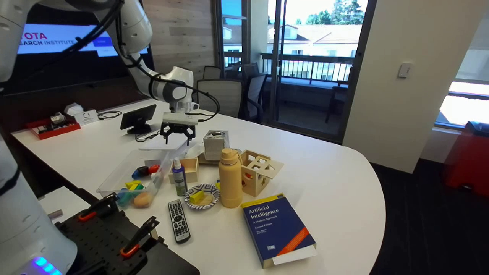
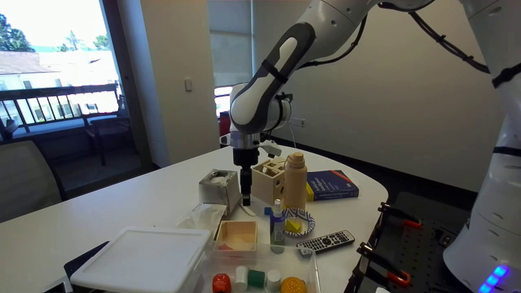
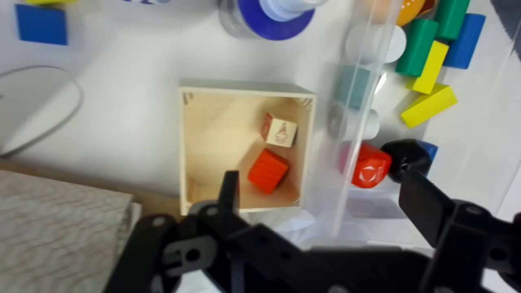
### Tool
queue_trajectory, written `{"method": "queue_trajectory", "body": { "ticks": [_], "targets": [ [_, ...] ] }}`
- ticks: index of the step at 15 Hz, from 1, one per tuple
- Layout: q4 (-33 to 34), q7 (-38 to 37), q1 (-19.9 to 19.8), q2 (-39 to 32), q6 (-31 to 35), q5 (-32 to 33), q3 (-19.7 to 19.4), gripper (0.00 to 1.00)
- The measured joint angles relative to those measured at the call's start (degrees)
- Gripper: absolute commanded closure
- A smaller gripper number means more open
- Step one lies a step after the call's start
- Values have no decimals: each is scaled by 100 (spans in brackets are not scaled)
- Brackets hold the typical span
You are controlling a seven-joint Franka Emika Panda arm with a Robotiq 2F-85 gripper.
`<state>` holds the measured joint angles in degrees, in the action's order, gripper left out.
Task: Take the black object out of the wooden box then place it in the clear container, put the yellow block from the black and white bowl in the wooden box.
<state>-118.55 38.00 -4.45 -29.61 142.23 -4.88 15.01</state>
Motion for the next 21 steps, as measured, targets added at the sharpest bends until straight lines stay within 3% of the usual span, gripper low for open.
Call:
{"method": "queue_trajectory", "body": {
  "ticks": [5, 13, 17, 21],
  "targets": [
    [-883, -531, -248, 665, 1010, -170, -492, 0],
    [-2470, -3025, 212, 1181, 2550, 242, -1434, 0],
    [-2709, -4045, 428, 1116, 2776, 247, -1913, 0],
    [-2618, -4418, 419, 756, 2784, 79, -1943, 0]
  ]
}}
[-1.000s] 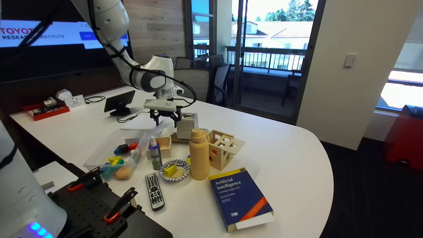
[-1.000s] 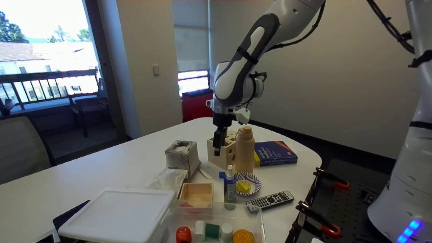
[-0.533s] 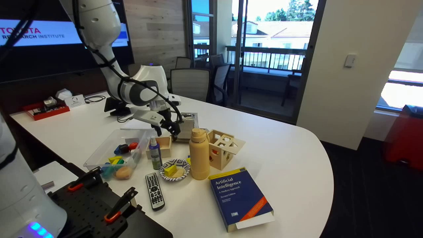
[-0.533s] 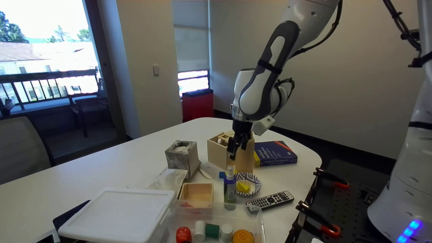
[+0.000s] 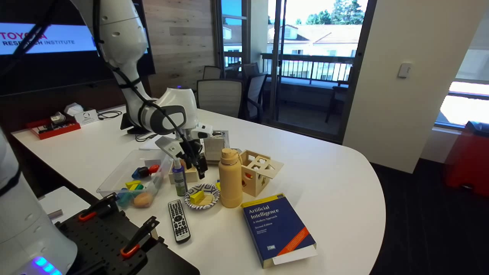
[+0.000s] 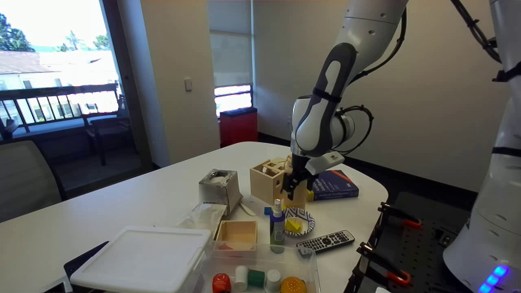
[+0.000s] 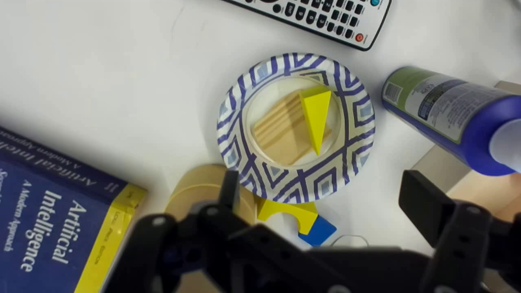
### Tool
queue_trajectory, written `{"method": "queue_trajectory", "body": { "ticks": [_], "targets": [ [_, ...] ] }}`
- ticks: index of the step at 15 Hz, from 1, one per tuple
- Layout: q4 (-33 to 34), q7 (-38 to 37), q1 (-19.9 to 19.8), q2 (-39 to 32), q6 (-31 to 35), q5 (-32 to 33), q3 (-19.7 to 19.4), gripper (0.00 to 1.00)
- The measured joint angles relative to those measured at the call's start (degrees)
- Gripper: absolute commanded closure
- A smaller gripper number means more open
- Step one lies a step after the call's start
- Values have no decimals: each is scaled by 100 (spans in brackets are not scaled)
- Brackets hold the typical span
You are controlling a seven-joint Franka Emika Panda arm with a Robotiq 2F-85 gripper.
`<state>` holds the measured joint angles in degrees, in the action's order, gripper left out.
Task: Take the black object out of the wooden box then place it in the clear container, put the yellow block from the black and white bowl in the wooden box.
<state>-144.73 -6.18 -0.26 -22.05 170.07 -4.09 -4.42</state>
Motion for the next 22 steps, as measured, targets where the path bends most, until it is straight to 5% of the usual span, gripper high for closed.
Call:
{"method": "queue_trajectory", "body": {
  "ticks": [11, 22],
  "targets": [
    [1209, -104, -141, -1587, 5, -223, 234, 0],
    [1705, -104, -308, -2331, -17, -248, 348, 0]
  ]
}}
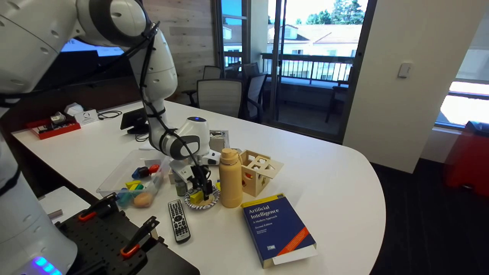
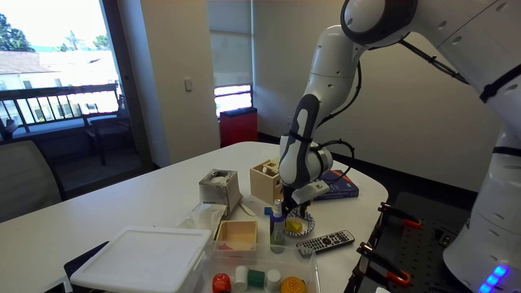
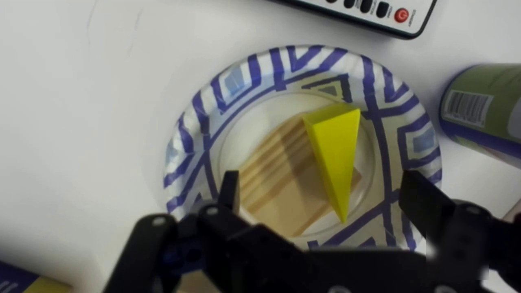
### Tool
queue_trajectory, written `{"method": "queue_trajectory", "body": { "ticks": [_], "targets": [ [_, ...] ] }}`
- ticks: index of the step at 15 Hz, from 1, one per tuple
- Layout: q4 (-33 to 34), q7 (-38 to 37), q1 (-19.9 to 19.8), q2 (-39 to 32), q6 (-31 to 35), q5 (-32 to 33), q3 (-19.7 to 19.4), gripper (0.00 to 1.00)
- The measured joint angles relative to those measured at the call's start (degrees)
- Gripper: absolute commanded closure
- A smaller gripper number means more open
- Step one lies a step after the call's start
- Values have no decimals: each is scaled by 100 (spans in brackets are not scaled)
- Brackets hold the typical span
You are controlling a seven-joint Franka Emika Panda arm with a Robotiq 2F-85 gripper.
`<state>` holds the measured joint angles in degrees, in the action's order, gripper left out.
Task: Take the black object out of the wooden box then place it in the clear container, put the yellow block from the black and white bowl in the wooden box.
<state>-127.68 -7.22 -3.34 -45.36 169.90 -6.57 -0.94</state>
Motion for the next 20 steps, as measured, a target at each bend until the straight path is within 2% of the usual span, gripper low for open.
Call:
{"method": "queue_trajectory", "body": {
  "ticks": [1, 2, 3, 12, 13, 14, 20],
  "targets": [
    [32, 0, -13, -44, -9, -6, 22, 0],
    [56, 0, -28, -79, -14, -9, 50, 8],
    [69, 0, -46, -101, -19, -10, 80, 26],
    [83, 1, -148, -128, -196, -11, 172, 95],
    [83, 1, -148, -128, -211, -11, 173, 100],
    [86, 1, -148, -128, -227, -11, 174, 94],
    [125, 9, -145, -89, -258, -11, 184, 94]
  ]
}}
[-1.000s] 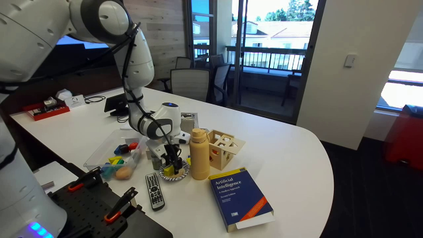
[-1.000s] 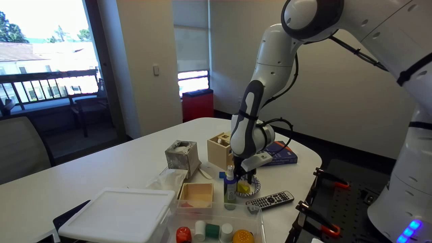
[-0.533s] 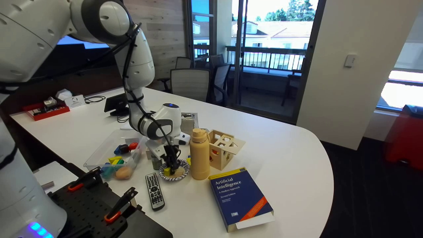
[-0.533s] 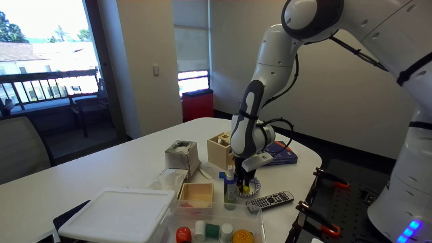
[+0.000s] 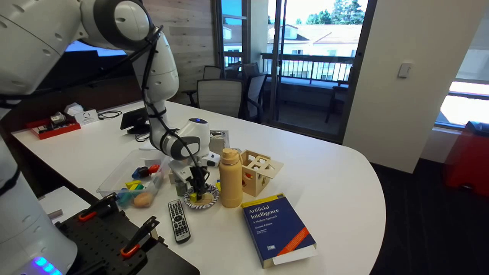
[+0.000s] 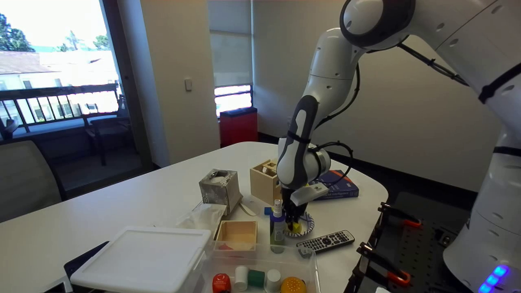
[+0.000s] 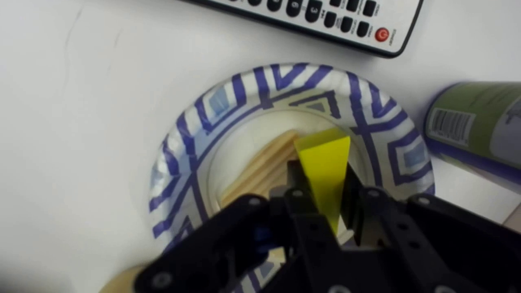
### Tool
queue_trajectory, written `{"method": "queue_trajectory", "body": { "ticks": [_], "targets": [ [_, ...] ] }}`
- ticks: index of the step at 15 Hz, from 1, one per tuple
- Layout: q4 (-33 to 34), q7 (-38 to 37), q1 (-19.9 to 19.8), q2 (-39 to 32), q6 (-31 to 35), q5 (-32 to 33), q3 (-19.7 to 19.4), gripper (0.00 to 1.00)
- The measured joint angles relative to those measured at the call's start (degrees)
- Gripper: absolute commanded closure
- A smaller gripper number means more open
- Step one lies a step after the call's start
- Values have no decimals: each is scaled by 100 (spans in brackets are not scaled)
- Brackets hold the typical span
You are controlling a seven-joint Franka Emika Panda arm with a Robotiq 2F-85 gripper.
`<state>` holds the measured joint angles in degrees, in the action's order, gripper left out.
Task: Take the black object out of the wooden box then place it in the clear container, put the yellow block from the black and white bowl in the wooden box.
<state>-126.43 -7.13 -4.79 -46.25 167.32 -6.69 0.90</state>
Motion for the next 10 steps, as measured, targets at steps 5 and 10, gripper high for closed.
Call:
{"method": "queue_trajectory", "body": {
  "ticks": [5, 10],
  "targets": [
    [-62, 1, 9, 410, 0, 0, -31, 94],
    [-283, 194, 3, 1057, 252, 4, 109, 94]
  ]
}}
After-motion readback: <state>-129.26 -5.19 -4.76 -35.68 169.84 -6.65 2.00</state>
